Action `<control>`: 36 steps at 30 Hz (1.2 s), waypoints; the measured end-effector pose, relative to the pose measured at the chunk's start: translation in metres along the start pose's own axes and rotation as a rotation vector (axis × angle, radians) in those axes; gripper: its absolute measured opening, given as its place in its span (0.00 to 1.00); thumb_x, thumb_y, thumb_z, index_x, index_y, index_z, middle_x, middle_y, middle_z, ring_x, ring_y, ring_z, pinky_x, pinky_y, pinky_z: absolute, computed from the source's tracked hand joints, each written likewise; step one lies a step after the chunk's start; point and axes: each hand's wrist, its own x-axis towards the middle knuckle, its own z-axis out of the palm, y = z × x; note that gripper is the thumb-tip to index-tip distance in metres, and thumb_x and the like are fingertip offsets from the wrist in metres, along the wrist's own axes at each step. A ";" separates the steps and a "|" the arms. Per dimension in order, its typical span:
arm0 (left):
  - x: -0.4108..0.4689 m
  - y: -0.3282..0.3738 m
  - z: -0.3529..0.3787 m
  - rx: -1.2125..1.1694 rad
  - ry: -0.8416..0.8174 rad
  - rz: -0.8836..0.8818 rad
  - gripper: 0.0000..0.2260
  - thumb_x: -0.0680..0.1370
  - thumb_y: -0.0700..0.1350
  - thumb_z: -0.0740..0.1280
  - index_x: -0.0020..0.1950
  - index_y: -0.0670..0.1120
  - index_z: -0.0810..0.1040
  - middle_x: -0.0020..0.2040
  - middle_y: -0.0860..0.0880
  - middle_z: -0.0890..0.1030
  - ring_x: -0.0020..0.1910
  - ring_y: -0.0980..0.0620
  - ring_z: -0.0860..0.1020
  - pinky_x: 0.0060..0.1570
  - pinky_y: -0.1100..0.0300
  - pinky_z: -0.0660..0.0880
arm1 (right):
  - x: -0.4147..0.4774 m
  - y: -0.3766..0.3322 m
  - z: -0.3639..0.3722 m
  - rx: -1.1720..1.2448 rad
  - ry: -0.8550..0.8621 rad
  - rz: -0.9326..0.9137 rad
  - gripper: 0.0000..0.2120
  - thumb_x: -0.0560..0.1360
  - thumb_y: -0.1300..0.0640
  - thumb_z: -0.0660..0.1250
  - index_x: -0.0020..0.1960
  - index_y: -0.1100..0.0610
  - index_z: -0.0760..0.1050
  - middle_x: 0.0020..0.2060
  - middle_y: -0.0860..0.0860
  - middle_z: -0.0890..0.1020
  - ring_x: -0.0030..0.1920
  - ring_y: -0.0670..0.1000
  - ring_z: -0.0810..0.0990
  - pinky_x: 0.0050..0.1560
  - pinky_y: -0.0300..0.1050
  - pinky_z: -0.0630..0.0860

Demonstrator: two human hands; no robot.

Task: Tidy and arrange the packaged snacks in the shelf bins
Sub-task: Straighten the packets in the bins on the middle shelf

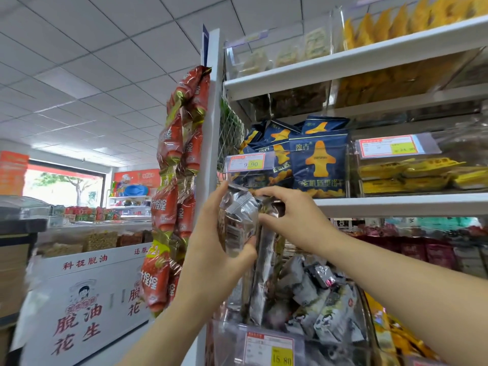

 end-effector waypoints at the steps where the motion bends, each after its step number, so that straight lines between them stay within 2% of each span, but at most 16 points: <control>1: 0.000 0.003 -0.002 0.000 0.004 -0.002 0.37 0.71 0.39 0.73 0.68 0.67 0.58 0.61 0.81 0.62 0.64 0.79 0.59 0.57 0.83 0.57 | 0.000 -0.003 -0.002 0.003 0.004 0.005 0.20 0.73 0.53 0.71 0.64 0.48 0.75 0.58 0.45 0.79 0.59 0.49 0.75 0.61 0.48 0.73; 4: -0.004 0.009 -0.007 0.012 -0.003 -0.002 0.38 0.71 0.38 0.73 0.68 0.67 0.56 0.60 0.80 0.62 0.63 0.80 0.60 0.56 0.83 0.57 | -0.007 -0.011 -0.003 -0.002 0.016 -0.021 0.21 0.73 0.53 0.71 0.65 0.48 0.74 0.59 0.45 0.79 0.60 0.49 0.75 0.62 0.50 0.72; 6: -0.007 0.013 -0.011 0.033 -0.002 0.011 0.39 0.71 0.38 0.73 0.68 0.68 0.56 0.61 0.81 0.61 0.64 0.78 0.60 0.57 0.83 0.57 | -0.014 -0.016 -0.006 0.006 0.050 -0.043 0.21 0.73 0.54 0.71 0.65 0.49 0.74 0.60 0.45 0.78 0.59 0.49 0.75 0.62 0.48 0.72; 10: -0.007 0.025 -0.020 0.034 0.031 0.027 0.40 0.71 0.39 0.73 0.67 0.70 0.55 0.61 0.80 0.61 0.63 0.79 0.59 0.56 0.84 0.58 | -0.022 -0.026 -0.021 0.053 0.127 -0.087 0.21 0.73 0.56 0.71 0.65 0.51 0.74 0.56 0.46 0.79 0.53 0.43 0.76 0.54 0.28 0.69; 12: -0.004 0.035 -0.022 0.037 0.039 0.049 0.40 0.71 0.38 0.74 0.68 0.68 0.55 0.61 0.80 0.61 0.64 0.79 0.60 0.57 0.83 0.58 | -0.025 -0.033 -0.031 0.063 0.174 -0.115 0.20 0.72 0.57 0.72 0.64 0.52 0.75 0.53 0.46 0.79 0.51 0.42 0.75 0.51 0.25 0.67; 17: 0.003 0.066 -0.022 0.014 0.034 0.099 0.41 0.71 0.37 0.74 0.69 0.66 0.55 0.65 0.70 0.65 0.66 0.69 0.65 0.64 0.72 0.64 | -0.036 -0.050 -0.065 0.079 0.303 -0.204 0.20 0.70 0.61 0.73 0.61 0.56 0.77 0.50 0.44 0.78 0.51 0.39 0.74 0.53 0.24 0.67; 23: 0.000 0.103 0.001 -0.036 -0.004 0.159 0.39 0.71 0.37 0.74 0.71 0.59 0.55 0.66 0.68 0.62 0.67 0.72 0.62 0.64 0.75 0.59 | -0.064 -0.050 -0.115 -0.010 0.371 -0.228 0.19 0.71 0.60 0.73 0.61 0.56 0.77 0.52 0.44 0.78 0.54 0.39 0.74 0.56 0.25 0.67; 28: -0.002 0.144 0.046 -0.163 -0.072 0.193 0.37 0.72 0.39 0.72 0.73 0.55 0.55 0.71 0.56 0.65 0.71 0.61 0.64 0.70 0.60 0.64 | -0.105 -0.039 -0.170 -0.121 0.411 -0.202 0.20 0.70 0.60 0.73 0.62 0.54 0.77 0.52 0.43 0.78 0.54 0.38 0.75 0.56 0.26 0.68; 32: -0.005 0.181 0.094 -0.257 -0.138 0.234 0.36 0.73 0.39 0.72 0.72 0.56 0.54 0.69 0.62 0.61 0.70 0.69 0.60 0.68 0.71 0.60 | -0.138 -0.027 -0.221 -0.261 0.404 -0.193 0.21 0.70 0.60 0.72 0.62 0.56 0.76 0.52 0.45 0.78 0.53 0.38 0.74 0.55 0.24 0.67; 33: -0.007 0.190 0.108 -0.286 -0.153 0.241 0.37 0.73 0.39 0.72 0.72 0.56 0.54 0.69 0.61 0.62 0.70 0.69 0.60 0.68 0.71 0.61 | -0.145 -0.024 -0.234 -0.292 0.403 -0.188 0.21 0.70 0.59 0.71 0.62 0.56 0.76 0.52 0.45 0.78 0.53 0.38 0.74 0.55 0.24 0.67; 36: -0.010 0.216 0.148 -0.393 -0.182 0.246 0.37 0.73 0.39 0.72 0.73 0.55 0.55 0.72 0.52 0.65 0.72 0.59 0.63 0.69 0.59 0.65 | -0.165 -0.014 -0.270 -0.374 0.424 -0.172 0.21 0.69 0.59 0.70 0.62 0.58 0.77 0.52 0.46 0.78 0.53 0.39 0.74 0.56 0.24 0.67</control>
